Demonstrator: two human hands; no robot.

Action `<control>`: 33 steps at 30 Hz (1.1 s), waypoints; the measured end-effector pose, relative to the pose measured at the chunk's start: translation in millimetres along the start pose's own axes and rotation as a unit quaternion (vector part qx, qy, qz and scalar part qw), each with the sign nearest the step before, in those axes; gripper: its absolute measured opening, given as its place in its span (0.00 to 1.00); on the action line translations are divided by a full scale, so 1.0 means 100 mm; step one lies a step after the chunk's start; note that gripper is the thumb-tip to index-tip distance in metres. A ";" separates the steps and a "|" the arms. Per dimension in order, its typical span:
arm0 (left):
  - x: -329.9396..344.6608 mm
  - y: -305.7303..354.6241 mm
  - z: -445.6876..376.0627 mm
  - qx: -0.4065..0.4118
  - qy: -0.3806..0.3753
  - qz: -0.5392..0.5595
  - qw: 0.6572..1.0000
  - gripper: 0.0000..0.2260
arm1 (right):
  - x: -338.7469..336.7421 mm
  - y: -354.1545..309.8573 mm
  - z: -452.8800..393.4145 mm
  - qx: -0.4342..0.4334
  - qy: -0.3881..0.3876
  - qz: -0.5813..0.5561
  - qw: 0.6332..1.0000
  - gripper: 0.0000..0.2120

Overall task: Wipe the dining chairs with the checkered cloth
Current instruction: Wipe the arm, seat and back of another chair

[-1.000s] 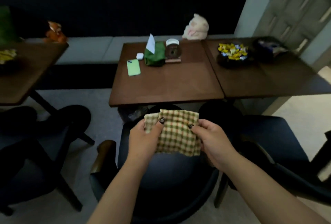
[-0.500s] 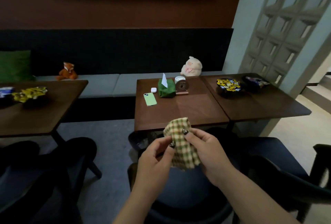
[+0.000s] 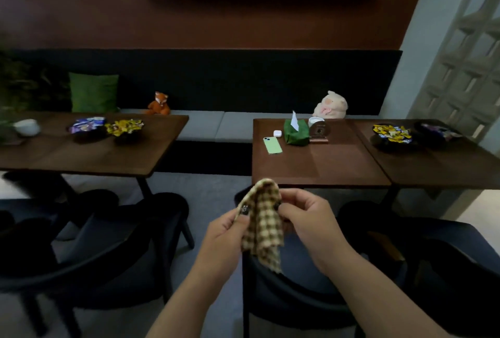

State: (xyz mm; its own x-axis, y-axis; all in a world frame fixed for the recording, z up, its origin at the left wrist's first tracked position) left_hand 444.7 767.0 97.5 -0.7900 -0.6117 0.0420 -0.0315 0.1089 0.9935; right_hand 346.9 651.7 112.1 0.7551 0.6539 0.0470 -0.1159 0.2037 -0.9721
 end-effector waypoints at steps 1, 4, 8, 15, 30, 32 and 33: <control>-0.09 0.02 0.08 0.008 0.033 -0.013 0.999 0.15 | 0.01 -0.04 0.03 -0.010 0.003 0.025 1.000 0.11; -0.23 0.07 0.24 0.022 0.097 -0.032 0.994 0.16 | -0.03 -0.23 0.14 -0.075 0.016 0.109 0.991 0.09; -0.15 0.12 0.46 0.014 0.100 -0.028 0.995 0.15 | 0.11 -0.23 0.39 -0.093 -0.045 0.119 0.987 0.07; -0.03 0.11 0.75 -0.025 0.073 0.138 0.987 0.15 | 0.39 0.04 0.71 -0.028 -0.152 0.027 0.988 0.19; -1.55 0.16 0.92 -0.035 0.089 0.038 0.995 0.08 | 1.51 0.66 0.79 0.151 -0.114 -0.052 0.981 0.13; -1.83 0.14 0.93 -0.028 0.096 -0.024 0.995 0.05 | 1.71 0.70 0.85 0.137 -0.088 -0.025 0.986 0.12; -1.94 0.13 0.94 -0.030 0.100 -0.039 0.994 0.03 | 1.79 0.70 0.88 0.133 -0.081 -0.022 0.988 0.12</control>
State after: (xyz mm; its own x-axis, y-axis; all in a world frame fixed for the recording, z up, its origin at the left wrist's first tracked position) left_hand 540.1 960.9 92.4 -0.6489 -0.7605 -0.0218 -0.0473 0.0117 0.9988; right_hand 416.8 846.9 72.8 0.6533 0.7430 0.1455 -0.2666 0.4056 -0.8743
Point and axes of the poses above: each hand's wrist, its own z-axis away from the middle knuckle, its own x-axis out of the palm, y = z × x, the point moved 8 cm from there along -z, towards the middle knuckle, and after that the axes turned 10 degrees about x, right-handed, at the moved point
